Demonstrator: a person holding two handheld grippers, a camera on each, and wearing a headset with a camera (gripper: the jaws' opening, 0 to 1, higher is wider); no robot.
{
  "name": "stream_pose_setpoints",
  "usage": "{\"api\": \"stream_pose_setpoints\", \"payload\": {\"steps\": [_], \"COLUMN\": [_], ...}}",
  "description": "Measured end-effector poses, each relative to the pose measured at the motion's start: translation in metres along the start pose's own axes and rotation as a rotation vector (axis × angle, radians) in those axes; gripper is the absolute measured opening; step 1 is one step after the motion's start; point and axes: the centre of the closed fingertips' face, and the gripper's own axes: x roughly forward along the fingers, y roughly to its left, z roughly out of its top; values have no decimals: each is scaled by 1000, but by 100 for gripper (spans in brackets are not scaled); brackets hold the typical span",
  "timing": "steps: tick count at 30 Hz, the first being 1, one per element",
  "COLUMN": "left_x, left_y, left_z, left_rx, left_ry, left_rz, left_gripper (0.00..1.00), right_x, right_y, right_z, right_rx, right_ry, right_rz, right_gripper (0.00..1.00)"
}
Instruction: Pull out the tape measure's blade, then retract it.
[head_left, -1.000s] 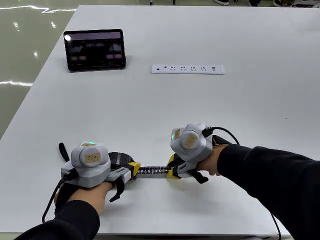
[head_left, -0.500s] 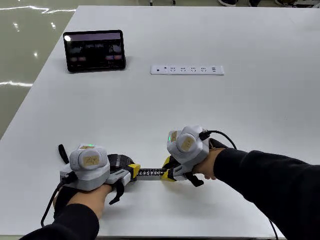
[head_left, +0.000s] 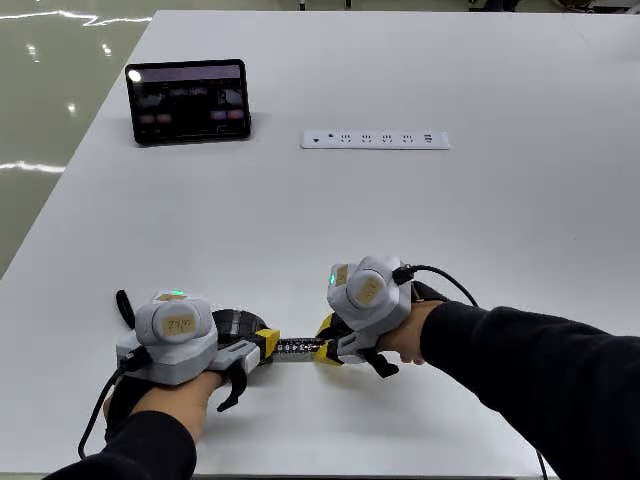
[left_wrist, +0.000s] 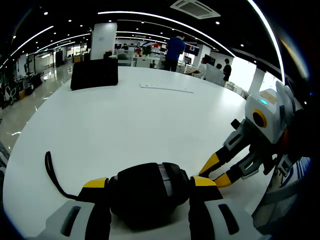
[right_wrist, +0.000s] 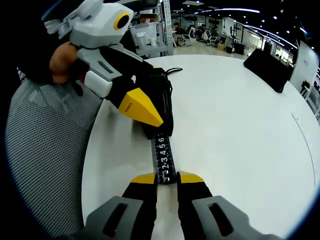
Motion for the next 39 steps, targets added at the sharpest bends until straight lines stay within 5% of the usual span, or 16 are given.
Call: {"api": "stream_pose_setpoints", "payload": {"steps": [39], "left_x": [-1], "left_y": [0], "left_z": [1], "left_rx": [-14], "left_ry": [-4], "left_rz": [-6], "left_gripper": [59], "right_x": [22], "right_y": [5], "right_z": [28], "right_rx": [14], "right_ry": [-56], "right_rz": [21], "right_gripper": [11]}}
